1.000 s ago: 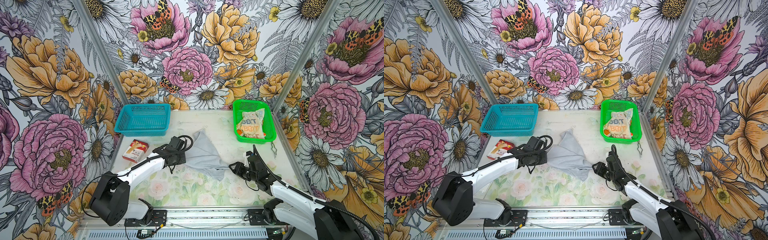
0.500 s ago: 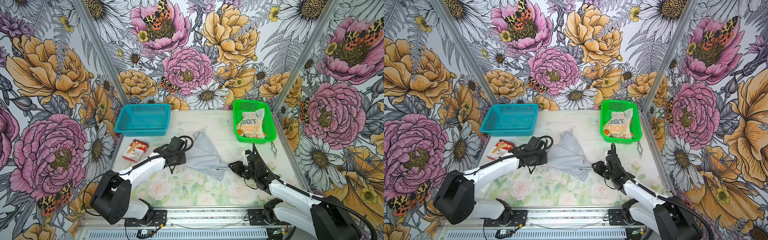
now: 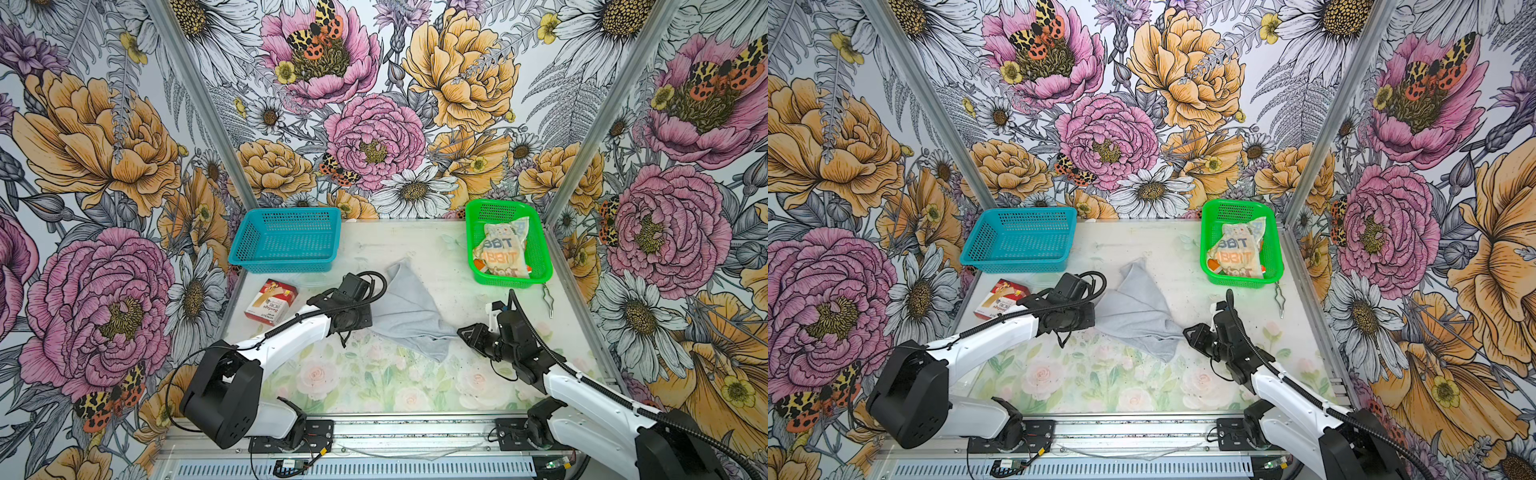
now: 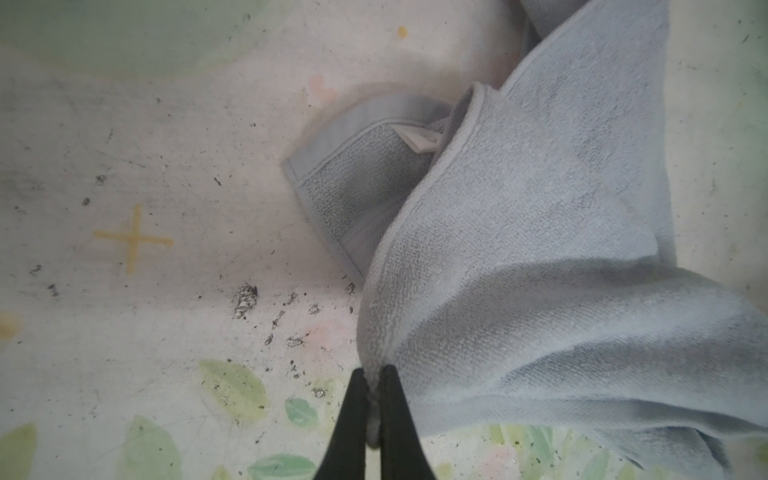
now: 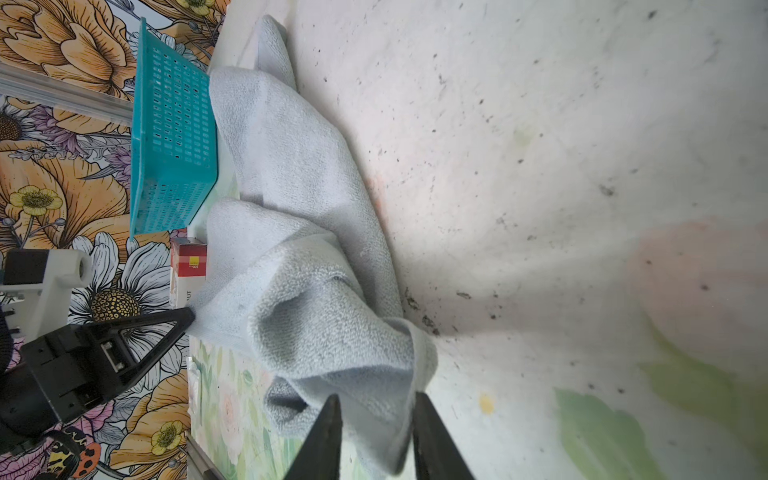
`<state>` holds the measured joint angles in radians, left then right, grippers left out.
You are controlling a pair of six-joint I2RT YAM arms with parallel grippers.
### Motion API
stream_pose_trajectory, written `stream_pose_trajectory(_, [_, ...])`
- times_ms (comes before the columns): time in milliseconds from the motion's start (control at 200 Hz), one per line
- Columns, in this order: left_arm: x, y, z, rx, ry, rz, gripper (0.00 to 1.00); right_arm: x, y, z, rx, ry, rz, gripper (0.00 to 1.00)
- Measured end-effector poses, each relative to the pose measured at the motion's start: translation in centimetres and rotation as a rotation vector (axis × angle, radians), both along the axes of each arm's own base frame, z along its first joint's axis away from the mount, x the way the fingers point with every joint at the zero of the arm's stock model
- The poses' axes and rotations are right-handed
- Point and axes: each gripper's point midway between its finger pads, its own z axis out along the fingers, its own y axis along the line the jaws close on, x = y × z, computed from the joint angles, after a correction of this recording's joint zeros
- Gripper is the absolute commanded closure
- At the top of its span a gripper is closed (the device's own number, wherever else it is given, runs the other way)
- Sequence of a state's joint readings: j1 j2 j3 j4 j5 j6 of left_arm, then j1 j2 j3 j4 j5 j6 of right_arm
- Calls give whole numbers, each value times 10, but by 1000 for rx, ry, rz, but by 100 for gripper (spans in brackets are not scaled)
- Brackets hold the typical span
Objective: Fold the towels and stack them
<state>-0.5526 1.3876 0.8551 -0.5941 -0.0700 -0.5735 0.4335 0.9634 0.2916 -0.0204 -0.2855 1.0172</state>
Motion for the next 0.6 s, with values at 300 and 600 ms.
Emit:
stream_pose_trajectory(300, [0,-1,0,-3,1,-3,100,-10,2,-12,-4,56,15,63])
stream_pose_trajectory(600, [1,-3,-4,-3,11,-12,100,-15,-2,-17,-13,73,5,60])
